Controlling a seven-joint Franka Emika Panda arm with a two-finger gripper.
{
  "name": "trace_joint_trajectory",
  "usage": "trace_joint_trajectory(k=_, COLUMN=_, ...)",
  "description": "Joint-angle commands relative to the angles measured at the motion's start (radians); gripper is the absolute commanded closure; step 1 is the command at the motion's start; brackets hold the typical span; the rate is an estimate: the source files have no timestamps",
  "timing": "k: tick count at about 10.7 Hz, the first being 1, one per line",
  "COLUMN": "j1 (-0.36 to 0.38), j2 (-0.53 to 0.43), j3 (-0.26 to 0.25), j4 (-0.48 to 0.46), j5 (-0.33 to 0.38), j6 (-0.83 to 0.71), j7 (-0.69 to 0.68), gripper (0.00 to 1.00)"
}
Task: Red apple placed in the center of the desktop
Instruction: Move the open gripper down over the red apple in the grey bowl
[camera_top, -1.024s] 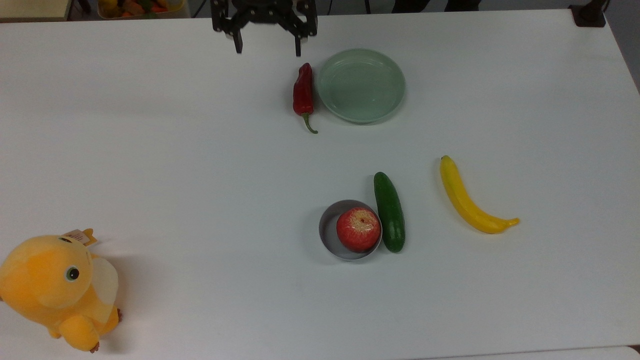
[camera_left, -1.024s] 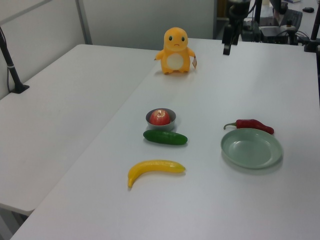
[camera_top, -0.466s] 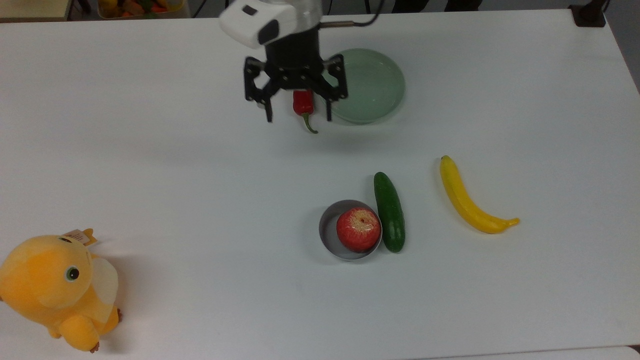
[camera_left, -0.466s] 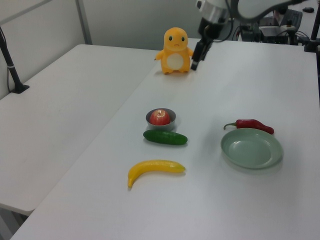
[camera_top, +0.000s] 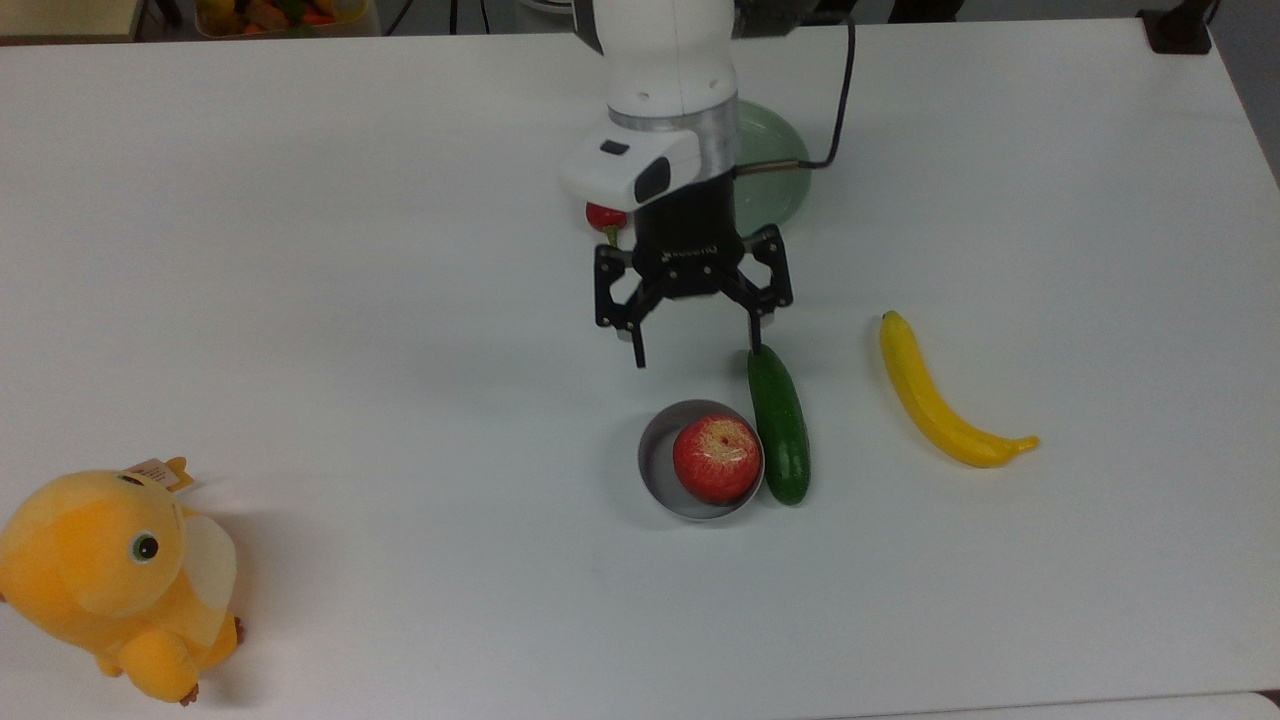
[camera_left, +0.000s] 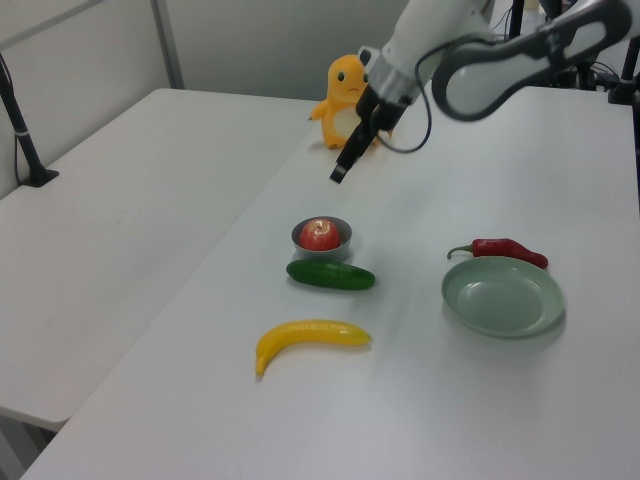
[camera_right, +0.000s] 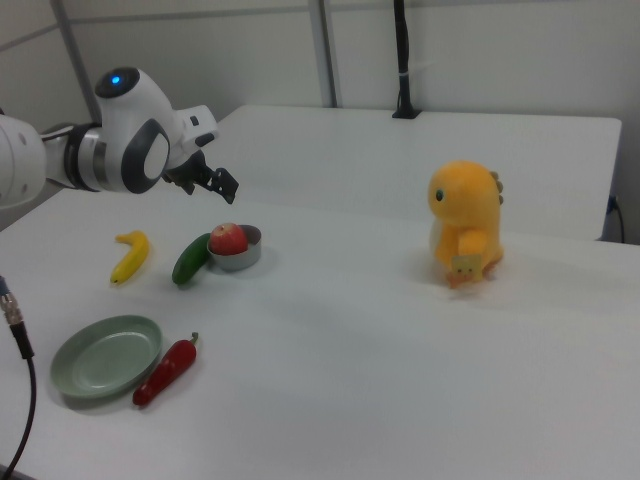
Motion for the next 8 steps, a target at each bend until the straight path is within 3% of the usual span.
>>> trace_joint_trajectory(k=1, j1=0.042, j2=0.127, j3=-0.006, j4=0.116, j5=-0.022, j6=0.053, j7=0.053, gripper=0.00)
trace_joint_trajectory(k=4, j1=0.054, j2=0.225, j3=-0.008, j4=0.133, j5=-0.060, j6=0.196, j7=0.105, gripper=0.00)
trace_joint_trajectory(k=8, j1=0.056, j2=0.282, j3=-0.015, j4=0.147, j5=-0.166, j6=0.246, j7=0.131, gripper=0.00)
